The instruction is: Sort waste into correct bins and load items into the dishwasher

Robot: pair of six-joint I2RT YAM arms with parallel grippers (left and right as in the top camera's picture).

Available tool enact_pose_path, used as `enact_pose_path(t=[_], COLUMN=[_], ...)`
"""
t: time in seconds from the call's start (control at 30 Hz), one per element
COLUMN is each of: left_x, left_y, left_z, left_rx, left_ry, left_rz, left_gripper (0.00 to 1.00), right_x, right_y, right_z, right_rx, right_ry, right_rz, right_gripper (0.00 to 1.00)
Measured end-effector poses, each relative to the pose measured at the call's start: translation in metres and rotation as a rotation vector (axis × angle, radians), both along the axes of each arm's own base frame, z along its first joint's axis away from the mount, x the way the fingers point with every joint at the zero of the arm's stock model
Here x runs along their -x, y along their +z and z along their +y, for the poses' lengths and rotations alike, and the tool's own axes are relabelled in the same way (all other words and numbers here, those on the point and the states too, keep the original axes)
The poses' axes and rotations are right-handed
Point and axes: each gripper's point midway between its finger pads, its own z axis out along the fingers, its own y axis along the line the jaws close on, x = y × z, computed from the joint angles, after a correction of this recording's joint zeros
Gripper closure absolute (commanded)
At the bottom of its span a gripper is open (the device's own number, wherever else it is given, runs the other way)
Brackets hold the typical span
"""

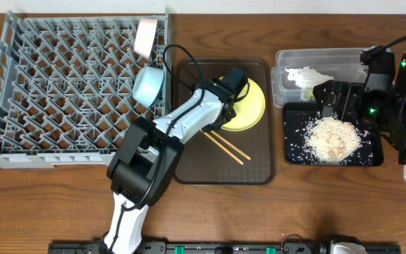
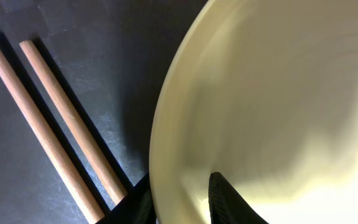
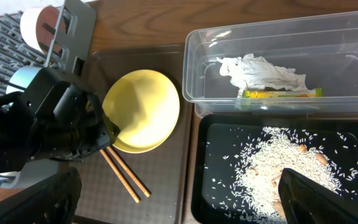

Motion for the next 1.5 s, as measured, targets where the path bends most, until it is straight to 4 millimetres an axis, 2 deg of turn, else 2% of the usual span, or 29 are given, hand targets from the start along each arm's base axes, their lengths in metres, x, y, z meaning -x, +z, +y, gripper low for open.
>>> enact_pose_path(t=[0.2, 0.3, 0.73, 1.07, 1.5], left_x=[-0.001, -0.002, -0.007, -0.031, -0.035], left_y=[-0.001, -0.001, 0.001, 0.009, 0.012], left_z=[-0.001, -0.002, -0.003, -0.002, -0.005], left_rx=[0.001, 0.006, 0.004, -0.053, -0.132], left_ry=[0.0, 0.008, -0.033, -0.338, -0.625], left_rz=[-0.002, -0.008, -0.023, -0.106, -0.131], left_gripper=[0.73, 0.92, 0.93, 0.93, 0.93], right_x=[0.0, 0.0, 0.0, 0.0, 0.0], right_y=[0.0, 0.0, 0.0, 0.0, 0.0], right_z=[0.0, 0.0, 0.0, 0.0, 0.0], right_rx=[0.0, 0.0, 0.0, 0.0, 0.0], right_ry=[0.0, 0.0, 0.0, 0.0, 0.0], right_rz=[0.0, 0.0, 0.0, 0.0, 0.0], right_gripper=[0.01, 0.01, 0.01, 0.01, 0.01])
